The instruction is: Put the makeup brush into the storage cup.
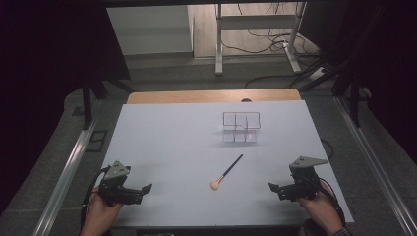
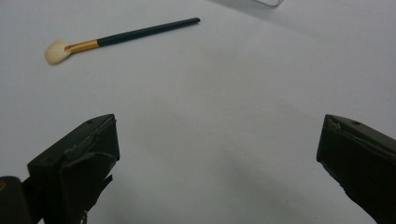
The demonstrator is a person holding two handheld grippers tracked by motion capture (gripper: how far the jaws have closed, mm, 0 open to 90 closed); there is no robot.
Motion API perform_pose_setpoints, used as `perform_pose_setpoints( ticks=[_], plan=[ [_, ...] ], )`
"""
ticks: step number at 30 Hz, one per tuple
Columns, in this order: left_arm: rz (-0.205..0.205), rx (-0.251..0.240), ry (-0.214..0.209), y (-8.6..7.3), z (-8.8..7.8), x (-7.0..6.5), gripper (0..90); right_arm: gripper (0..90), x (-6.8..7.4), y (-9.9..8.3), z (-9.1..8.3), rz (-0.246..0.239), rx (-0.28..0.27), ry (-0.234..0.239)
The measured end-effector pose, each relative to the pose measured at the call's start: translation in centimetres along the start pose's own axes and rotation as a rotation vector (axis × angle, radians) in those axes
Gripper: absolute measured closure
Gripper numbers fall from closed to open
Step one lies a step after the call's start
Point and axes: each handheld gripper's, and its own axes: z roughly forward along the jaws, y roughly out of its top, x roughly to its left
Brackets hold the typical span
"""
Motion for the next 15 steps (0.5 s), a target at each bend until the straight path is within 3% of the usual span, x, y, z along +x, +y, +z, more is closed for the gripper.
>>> perform_pose_setpoints(
  ticks=[12,15],
  plan=[
    [-0.035,-0.042,-0.022,-0.16,-0.24,0.37,0.0,0.0,0.11,0.10,0.21,0.015,0.007,0.003],
    [-0.061,-0.048,-0.041,-0.14,-0.24,0.48,0.0,0.0,0.21,0.14,0.27,-0.011,0.012,0.007]
  ],
)
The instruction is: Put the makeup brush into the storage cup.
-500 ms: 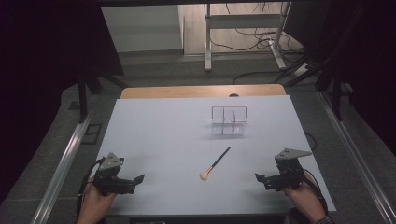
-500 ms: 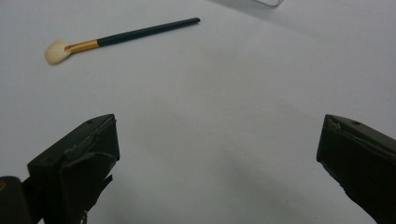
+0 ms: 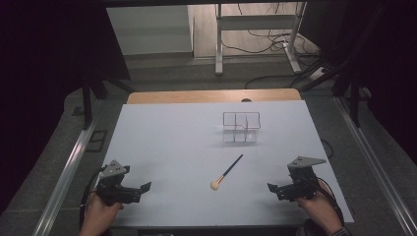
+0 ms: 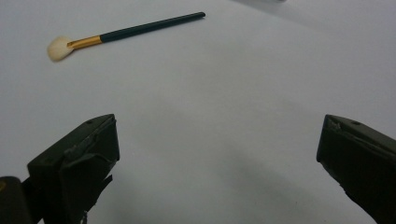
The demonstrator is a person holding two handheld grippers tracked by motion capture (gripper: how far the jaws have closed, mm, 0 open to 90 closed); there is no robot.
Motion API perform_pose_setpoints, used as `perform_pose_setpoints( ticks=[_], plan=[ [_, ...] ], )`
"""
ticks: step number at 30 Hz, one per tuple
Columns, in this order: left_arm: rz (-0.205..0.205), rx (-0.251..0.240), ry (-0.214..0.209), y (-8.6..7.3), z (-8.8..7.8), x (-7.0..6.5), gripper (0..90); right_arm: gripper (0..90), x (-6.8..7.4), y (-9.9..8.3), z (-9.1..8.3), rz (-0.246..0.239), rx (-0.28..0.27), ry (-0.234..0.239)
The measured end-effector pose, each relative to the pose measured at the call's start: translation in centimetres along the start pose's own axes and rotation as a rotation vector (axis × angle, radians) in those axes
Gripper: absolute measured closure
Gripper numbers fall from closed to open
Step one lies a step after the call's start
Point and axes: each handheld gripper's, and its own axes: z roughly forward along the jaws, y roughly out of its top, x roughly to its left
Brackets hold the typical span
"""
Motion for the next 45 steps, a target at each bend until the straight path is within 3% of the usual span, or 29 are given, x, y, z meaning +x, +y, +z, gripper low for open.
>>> perform_pose_setpoints(
  ticks=[3,11,25,29,45],
  plan=[
    [-0.017,0.001,-0.009,0.0,0.0,0.1,0.0,0.0,0.1,0.0,0.0,-0.013,0.008,-0.002],
    [0.013,0.023,0.007,0.0,0.1,0.1,0.0,0.0,0.2,0.0,0.1,-0.027,0.016,0.004],
    [0.027,0.042,0.047,-0.1,0.1,0.2,0.0,0.0,0.4,0.2,0.2,-0.034,0.019,0.002],
    [0.011,0.030,0.046,-0.1,0.0,0.4,0.0,0.0,0.6,0.5,0.3,-0.043,0.023,0.002],
    [0.009,0.041,0.041,-0.2,0.1,0.4,0.0,0.0,1.1,1.0,0.7,-0.078,0.028,0.010]
  ],
)
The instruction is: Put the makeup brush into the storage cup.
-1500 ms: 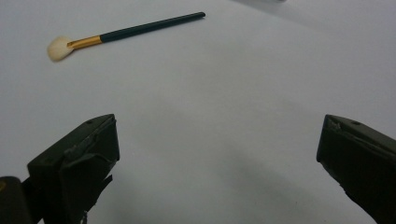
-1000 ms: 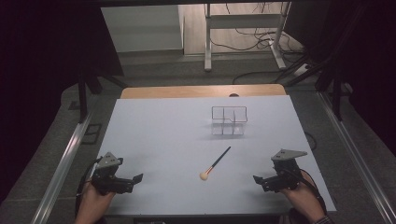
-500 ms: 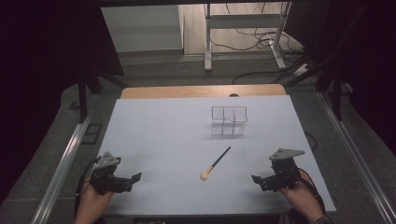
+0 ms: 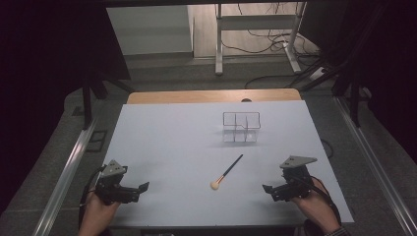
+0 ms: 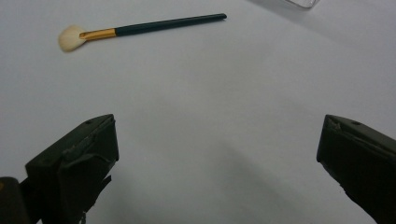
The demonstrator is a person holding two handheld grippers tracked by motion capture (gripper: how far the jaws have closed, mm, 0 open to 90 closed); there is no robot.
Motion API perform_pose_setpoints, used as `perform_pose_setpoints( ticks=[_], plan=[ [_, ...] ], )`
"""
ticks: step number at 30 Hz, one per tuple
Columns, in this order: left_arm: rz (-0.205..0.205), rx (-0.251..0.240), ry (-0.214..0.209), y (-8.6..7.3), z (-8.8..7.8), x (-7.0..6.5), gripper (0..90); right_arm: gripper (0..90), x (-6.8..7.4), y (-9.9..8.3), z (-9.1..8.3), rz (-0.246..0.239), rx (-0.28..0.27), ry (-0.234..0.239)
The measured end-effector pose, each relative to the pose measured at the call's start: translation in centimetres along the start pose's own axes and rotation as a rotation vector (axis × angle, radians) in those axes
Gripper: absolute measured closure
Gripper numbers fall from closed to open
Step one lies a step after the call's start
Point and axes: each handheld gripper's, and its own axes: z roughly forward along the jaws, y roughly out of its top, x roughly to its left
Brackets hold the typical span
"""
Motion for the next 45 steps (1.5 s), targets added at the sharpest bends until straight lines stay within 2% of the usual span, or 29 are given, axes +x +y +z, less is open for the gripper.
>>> perform_pose_setpoints(
  ticks=[4,15,26,33,45],
  plan=[
    [0.001,0.004,-0.002,0.0,0.0,0.0,0.0,0.0,0.1,0.3,0.1,-0.016,-0.002,-0.004],
    [-0.003,0.004,-0.008,0.0,0.0,0.0,0.0,0.0,0.1,0.8,0.3,-0.013,0.010,-0.008],
    [-0.011,0.007,-0.008,0.0,0.0,0.1,0.0,0.0,0.2,1.6,1.0,-0.014,0.036,0.031],
    [-0.006,0.012,-0.007,0.0,0.1,0.0,0.0,0.0,0.3,1.9,1.2,-0.021,0.053,0.039],
    [-0.003,0.017,-0.005,0.0,0.1,0.0,0.0,0.4,0.4,3.2,1.7,-0.070,0.086,0.039]
  ],
)
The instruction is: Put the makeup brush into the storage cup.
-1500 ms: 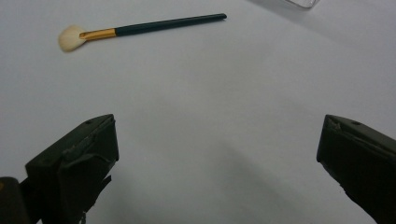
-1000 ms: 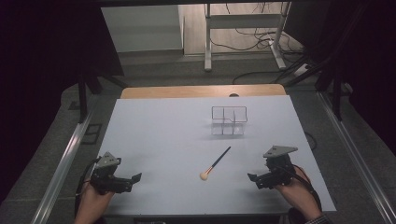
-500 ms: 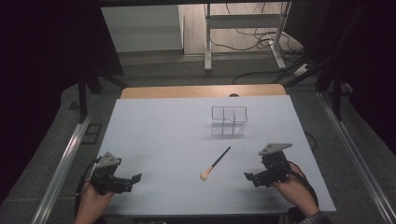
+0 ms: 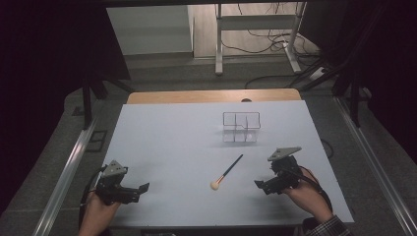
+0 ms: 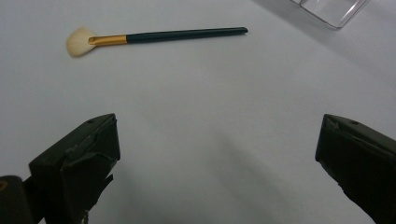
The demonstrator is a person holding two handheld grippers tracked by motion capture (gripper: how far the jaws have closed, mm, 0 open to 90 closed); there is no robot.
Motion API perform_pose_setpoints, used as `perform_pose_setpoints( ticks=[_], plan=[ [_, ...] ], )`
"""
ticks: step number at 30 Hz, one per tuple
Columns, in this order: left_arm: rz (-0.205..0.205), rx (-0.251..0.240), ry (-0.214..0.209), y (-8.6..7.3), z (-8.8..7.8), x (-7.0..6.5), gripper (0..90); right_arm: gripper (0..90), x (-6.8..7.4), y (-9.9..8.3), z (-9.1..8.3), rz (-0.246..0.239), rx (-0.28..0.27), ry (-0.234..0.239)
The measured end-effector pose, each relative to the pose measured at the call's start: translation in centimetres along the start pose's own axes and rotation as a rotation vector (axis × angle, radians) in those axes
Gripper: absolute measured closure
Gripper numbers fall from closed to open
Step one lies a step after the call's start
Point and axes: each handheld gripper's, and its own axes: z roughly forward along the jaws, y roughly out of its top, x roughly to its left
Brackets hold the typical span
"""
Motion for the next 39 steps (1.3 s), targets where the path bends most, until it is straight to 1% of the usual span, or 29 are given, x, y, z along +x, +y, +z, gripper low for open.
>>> perform_pose_setpoints(
  ticks=[10,15,22,25,37,39],
  plan=[
    [0.002,0.002,-0.001,0.0,0.0,0.0,0.0,0.7,-0.3,0.5,0.4,0.002,0.023,0.009],
    [0.002,0.001,-0.002,0.0,0.0,0.0,0.0,0.7,-0.5,0.7,0.7,0.008,0.036,0.025],
    [0.005,0.008,-0.006,0.1,0.1,-0.1,0.0,0.9,-0.5,1.4,1.1,-0.006,0.058,0.035],
    [0.004,0.010,-0.006,0.1,0.1,-0.1,0.0,1.0,-0.5,1.9,1.3,-0.030,0.082,0.032],
    [0.010,0.019,-0.011,0.1,0.2,-0.2,0.0,1.0,-0.5,3.1,2.0,-0.043,0.109,0.040],
    [0.010,0.019,-0.012,0.1,0.2,-0.2,0.0,0.9,-0.5,3.3,2.1,-0.038,0.112,0.039]
  ],
)
